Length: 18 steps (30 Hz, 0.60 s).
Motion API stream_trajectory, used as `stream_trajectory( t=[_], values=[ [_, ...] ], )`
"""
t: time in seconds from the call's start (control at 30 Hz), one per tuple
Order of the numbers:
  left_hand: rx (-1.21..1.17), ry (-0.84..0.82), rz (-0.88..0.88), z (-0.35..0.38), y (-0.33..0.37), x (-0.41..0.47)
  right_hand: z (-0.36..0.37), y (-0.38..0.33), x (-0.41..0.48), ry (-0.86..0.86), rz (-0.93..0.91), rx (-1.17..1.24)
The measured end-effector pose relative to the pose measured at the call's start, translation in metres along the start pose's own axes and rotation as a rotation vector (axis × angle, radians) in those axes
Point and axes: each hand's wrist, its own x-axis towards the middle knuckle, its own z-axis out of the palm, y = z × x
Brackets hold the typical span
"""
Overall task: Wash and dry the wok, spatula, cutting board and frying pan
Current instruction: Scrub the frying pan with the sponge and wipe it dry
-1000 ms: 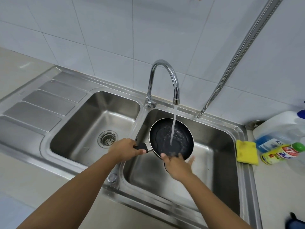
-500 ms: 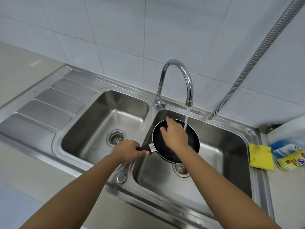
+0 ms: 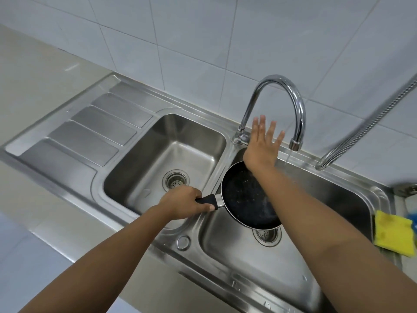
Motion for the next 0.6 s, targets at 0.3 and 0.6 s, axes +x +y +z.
stream_trajectory(
  t=[0.3, 0.6],
  values=[
    [0.053, 0.012, 0.031, -0.011, 0.001, 0.003, -0.005, 0.021, -0.017, -0.130, -0.021, 0.463],
    [0.107, 0.072, 0.086, -0.011, 0.029, -0.009, 0.056, 0.114, -0.147, -0.306, 0.705, 1.374]
  ],
)
